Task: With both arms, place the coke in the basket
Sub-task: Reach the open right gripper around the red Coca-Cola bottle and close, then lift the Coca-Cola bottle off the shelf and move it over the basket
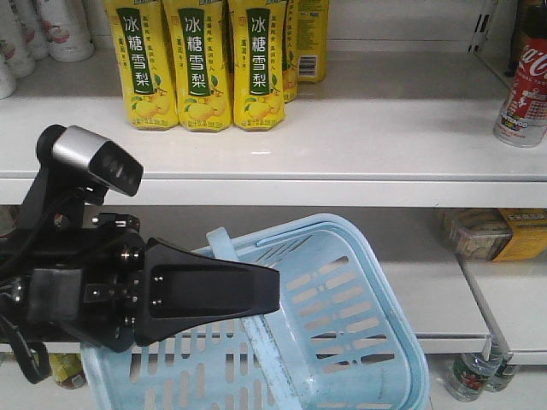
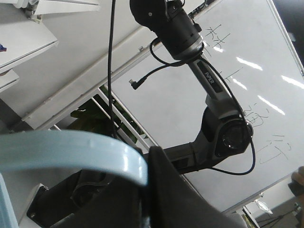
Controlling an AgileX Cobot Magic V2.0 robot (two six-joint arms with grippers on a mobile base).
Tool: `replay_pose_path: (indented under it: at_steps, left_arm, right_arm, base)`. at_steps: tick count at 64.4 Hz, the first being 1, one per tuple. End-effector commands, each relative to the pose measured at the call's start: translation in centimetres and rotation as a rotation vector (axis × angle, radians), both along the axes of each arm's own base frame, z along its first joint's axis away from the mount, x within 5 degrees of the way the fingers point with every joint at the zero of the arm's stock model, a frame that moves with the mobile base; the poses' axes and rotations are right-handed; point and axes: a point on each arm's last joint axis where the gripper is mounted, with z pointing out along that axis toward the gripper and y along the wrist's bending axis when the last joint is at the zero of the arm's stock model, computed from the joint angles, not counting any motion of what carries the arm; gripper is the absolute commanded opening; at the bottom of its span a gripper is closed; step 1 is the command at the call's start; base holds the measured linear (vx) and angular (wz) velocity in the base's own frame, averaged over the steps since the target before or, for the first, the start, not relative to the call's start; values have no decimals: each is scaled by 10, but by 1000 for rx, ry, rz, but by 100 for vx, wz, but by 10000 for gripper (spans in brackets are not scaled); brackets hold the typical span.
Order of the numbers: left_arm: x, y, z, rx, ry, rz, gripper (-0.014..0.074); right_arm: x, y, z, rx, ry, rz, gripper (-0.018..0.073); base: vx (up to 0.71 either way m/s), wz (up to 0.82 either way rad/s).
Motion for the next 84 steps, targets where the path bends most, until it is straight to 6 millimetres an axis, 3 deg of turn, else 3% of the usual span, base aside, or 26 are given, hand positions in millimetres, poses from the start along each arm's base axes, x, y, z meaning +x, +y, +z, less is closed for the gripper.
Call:
replay_pose_path:
  at_steps: [1, 20, 33, 49, 63, 73, 84]
  left_arm:
    - [-18, 4, 26, -170, -35, -152, -6]
    - [-18, 4, 26, -170, -35, -152, -6]
    - [-18, 4, 26, -170, -35, -152, -6]
    - [-18, 4, 26, -170, -35, -152, -6]
    - [-18, 4, 26, -170, -35, -152, -6]
    - [-18, 4, 26, -170, -35, -152, -6]
    - [-18, 4, 26, -170, -35, -152, -6]
  right_arm:
    - [-27, 8, 32, -27, -81, 8, -11]
    - [-108, 52, 60, -35, -70, 155, -6]
    - [-141, 95, 42, 44, 8, 447, -6]
    - [-143, 146, -13, -15, 197, 662, -6]
    - [-129, 168, -47, -76, 318, 674, 21]
    - [-124, 174, -54, -89, 350, 674, 127]
    - [-124, 173, -55, -97, 350, 673, 347]
  base:
    - [0, 0]
    - [0, 0]
    - [0, 0]
    - [0, 0]
    - [0, 0]
    - [0, 0]
    - [0, 0]
